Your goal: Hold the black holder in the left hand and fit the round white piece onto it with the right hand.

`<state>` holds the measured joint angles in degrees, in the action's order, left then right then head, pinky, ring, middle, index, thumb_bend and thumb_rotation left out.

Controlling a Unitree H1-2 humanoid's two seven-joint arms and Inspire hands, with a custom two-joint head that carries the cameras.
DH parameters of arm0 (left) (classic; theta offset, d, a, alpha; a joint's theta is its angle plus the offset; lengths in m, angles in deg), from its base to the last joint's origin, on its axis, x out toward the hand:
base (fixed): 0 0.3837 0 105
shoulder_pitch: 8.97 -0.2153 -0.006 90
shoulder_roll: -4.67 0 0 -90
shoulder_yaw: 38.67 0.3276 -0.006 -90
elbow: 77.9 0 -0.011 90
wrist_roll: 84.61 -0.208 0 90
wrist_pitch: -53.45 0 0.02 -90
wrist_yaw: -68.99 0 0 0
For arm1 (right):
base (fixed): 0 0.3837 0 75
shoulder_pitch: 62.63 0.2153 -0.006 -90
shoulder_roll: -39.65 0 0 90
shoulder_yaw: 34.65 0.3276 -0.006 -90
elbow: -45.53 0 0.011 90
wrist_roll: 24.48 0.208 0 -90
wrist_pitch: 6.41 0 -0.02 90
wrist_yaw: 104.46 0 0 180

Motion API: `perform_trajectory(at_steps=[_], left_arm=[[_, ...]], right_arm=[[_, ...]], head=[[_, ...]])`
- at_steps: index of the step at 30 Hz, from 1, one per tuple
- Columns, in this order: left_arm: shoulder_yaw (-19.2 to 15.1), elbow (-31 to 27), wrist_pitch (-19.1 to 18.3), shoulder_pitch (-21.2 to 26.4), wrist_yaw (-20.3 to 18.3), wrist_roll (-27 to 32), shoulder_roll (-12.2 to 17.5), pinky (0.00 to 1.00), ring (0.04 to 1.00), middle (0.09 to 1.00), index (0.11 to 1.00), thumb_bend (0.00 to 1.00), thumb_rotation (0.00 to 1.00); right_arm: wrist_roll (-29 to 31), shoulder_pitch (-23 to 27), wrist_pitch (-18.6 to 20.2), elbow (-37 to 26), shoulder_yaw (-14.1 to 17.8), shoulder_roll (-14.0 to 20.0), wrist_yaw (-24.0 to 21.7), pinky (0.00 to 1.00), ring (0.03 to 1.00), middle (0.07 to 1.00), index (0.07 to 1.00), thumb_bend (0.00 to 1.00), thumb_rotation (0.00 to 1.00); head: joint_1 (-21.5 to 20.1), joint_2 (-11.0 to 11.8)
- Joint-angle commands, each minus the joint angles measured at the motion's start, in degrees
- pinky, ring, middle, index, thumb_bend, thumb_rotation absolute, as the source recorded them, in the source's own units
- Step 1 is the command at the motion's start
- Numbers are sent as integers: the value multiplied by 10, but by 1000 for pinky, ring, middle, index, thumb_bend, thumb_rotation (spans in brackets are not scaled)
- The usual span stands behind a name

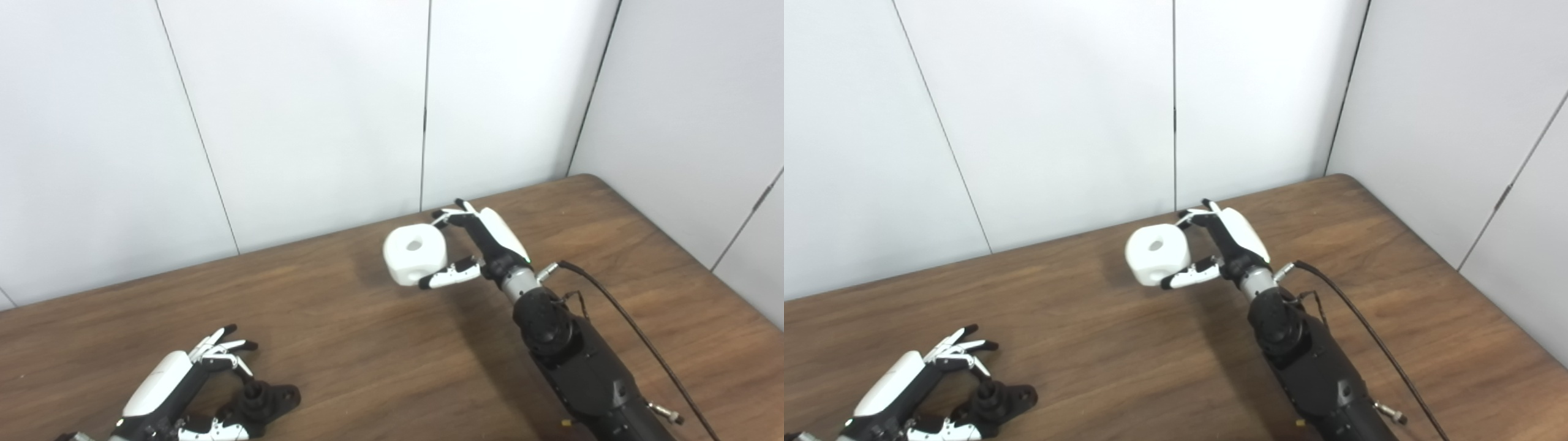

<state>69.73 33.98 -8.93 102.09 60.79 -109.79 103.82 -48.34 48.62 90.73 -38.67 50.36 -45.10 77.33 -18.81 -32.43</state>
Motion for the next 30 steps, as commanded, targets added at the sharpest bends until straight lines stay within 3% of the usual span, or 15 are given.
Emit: perform_trajectory(at_steps=[1, 16, 30], left_arm=[[6, 23, -10, 8, -1, -29, 8, 1000, 1000, 855, 483, 522, 45], [29, 47, -12, 16, 19, -41, -2, 1000, 1000, 864, 483, 523, 48], [35, 27, -36, 9, 18, -52, -17, 1000, 1000, 865, 483, 523, 50]], right_arm=[[5, 16, -12, -37, -2, -4, -8, 1000, 1000, 838, 484, 518, 154], [27, 7, -19, -97, -43, -72, -60, 1000, 1000, 835, 483, 520, 152], [44, -10, -23, -106, -70, -114, -83, 1000, 1000, 837, 483, 519, 147]], head=[[2, -1], [41, -3], [127, -14]])
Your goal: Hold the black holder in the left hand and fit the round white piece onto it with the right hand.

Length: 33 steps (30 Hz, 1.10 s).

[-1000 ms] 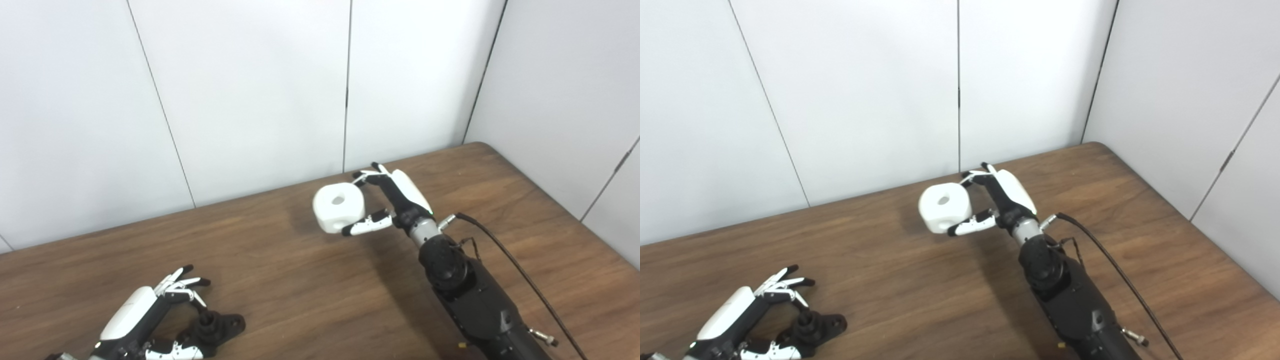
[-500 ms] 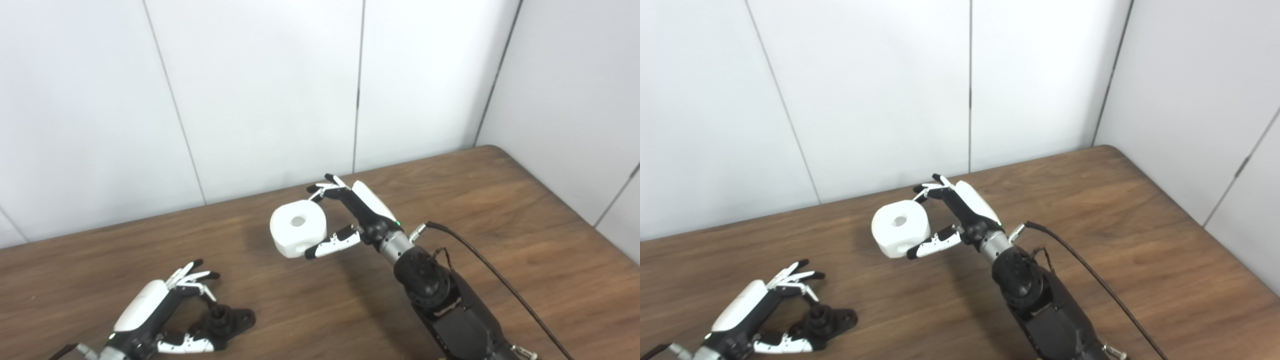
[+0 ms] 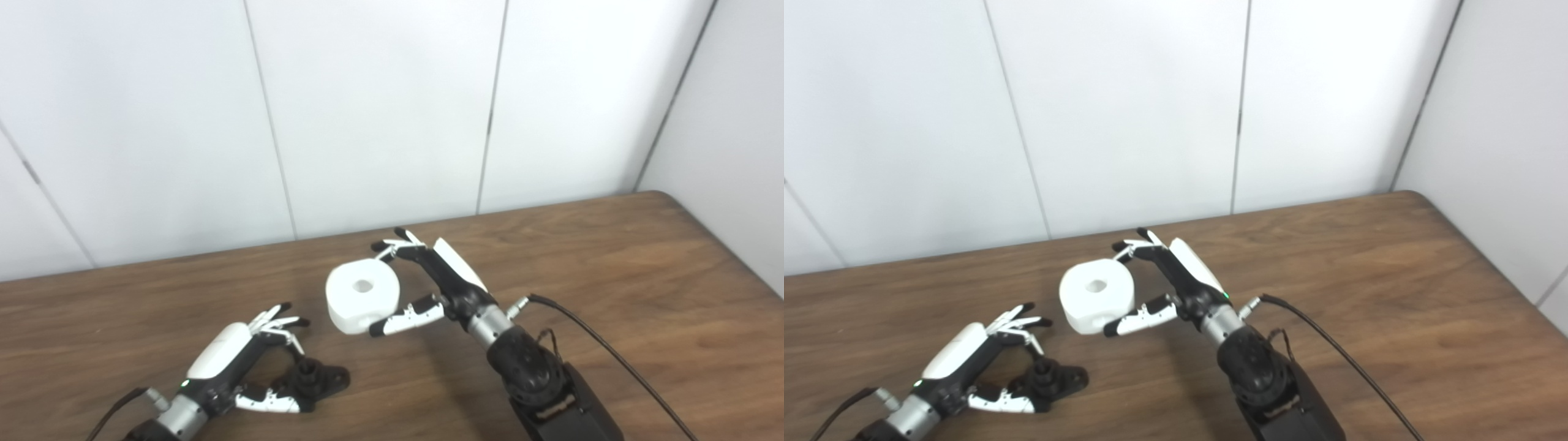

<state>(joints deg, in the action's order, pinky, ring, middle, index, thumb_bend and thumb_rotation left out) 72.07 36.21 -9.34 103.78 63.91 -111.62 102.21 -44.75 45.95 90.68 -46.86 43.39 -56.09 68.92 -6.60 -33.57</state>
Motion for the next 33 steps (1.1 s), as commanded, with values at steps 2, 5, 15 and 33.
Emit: perform_trajectory(at_steps=[2, 5, 15, 33], left_arm=[[13, 3, -35, -9, -13, -39, -4, 1000, 1000, 866, 483, 524, 51], [15, -1, -40, -9, -15, -40, -8, 1000, 1000, 864, 483, 523, 51], [22, -13, -59, -10, -16, -48, -19, 1000, 1000, 867, 483, 524, 52], [29, -44, -90, -15, -23, -40, -29, 1000, 1000, 875, 482, 524, 54]], right_arm=[[9, 14, -26, -25, -4, -5, -4, 1000, 1000, 839, 484, 518, 147], [11, 13, -29, -27, -10, -5, -11, 1000, 1000, 845, 485, 518, 148], [22, 4, -18, -48, -21, -12, -37, 1000, 1000, 849, 484, 518, 149], [34, -13, -39, -22, -25, -25, -42, 1000, 1000, 835, 484, 517, 143]], head=[[12, -5], [23, -9], [53, -17], [96, -28]])
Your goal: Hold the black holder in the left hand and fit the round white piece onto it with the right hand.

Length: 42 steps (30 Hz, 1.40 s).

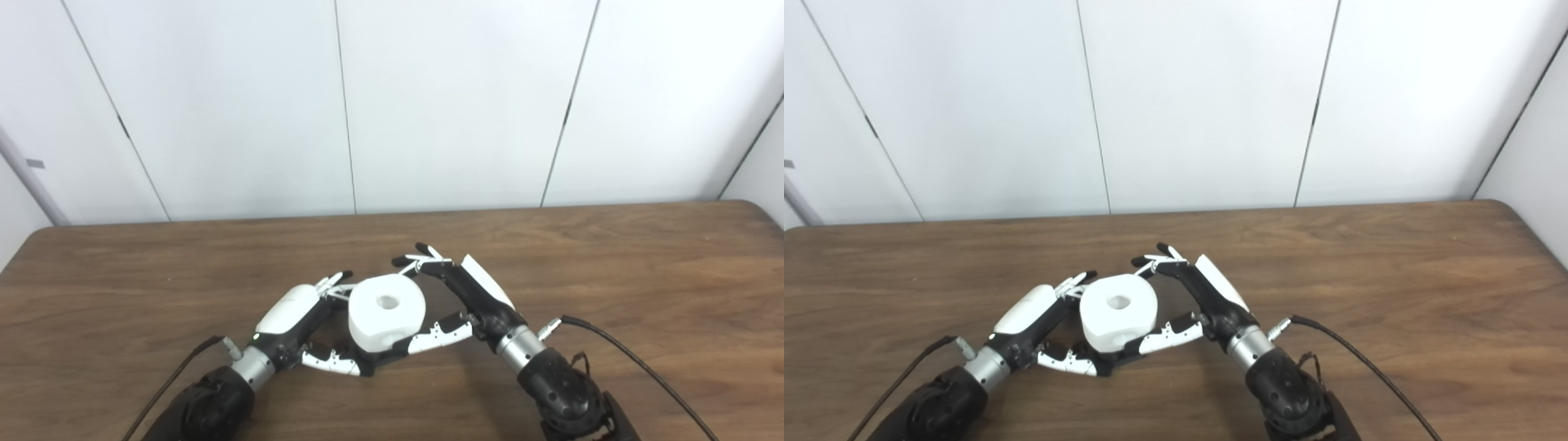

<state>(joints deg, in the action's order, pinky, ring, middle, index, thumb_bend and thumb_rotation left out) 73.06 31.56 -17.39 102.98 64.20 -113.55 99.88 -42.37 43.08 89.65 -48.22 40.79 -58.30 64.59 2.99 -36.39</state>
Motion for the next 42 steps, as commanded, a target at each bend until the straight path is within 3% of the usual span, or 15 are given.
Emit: perform_trajectory(at_steps=[1, 26, 42], left_arm=[[19, 2, -9, -7, -26, -20, -6, 1000, 1000, 875, 482, 524, 54], [26, -25, -30, -13, -26, -25, -14, 1000, 1000, 877, 482, 525, 56], [29, -37, -41, -14, -27, -26, -21, 1000, 1000, 872, 482, 524, 55]], right_arm=[[9, 16, -29, -5, 0, -3, 1, 1000, 1000, 837, 484, 517, 144], [14, 37, -65, 67, 3, -8, 9, 1000, 1000, 831, 484, 518, 145], [2, 35, -65, 56, -2, 5, 3, 1000, 1000, 829, 484, 519, 143]], head=[[1, 0], [25, -4], [31, -17]])
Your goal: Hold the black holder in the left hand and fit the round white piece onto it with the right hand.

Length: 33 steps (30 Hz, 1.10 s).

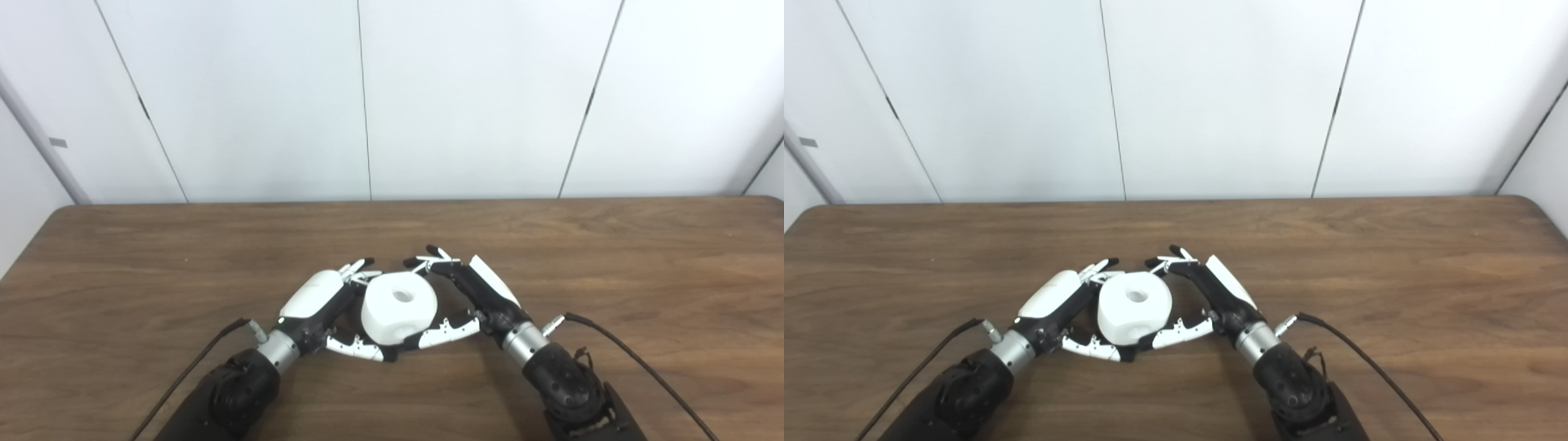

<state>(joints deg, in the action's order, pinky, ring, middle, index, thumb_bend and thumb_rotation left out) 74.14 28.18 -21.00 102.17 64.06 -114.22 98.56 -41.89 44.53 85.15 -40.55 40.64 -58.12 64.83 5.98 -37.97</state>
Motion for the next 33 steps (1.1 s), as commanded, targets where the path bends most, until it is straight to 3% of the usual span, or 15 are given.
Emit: perform_trajectory(at_steps=[1, 33], left_arm=[[18, -5, -8, -7, -27, -19, -8, 1000, 1000, 873, 482, 524, 55], [33, -45, -46, -10, -38, -32, -14, 1000, 1000, 874, 482, 525, 57]], right_arm=[[-2, 21, -20, -23, -1, 5, -1, 1000, 1000, 829, 484, 518, 143], [-53, 61, -28, -56, -18, 61, -30, 1000, 981, 805, 482, 521, 146]], head=[[1, -2], [-1, -25]])
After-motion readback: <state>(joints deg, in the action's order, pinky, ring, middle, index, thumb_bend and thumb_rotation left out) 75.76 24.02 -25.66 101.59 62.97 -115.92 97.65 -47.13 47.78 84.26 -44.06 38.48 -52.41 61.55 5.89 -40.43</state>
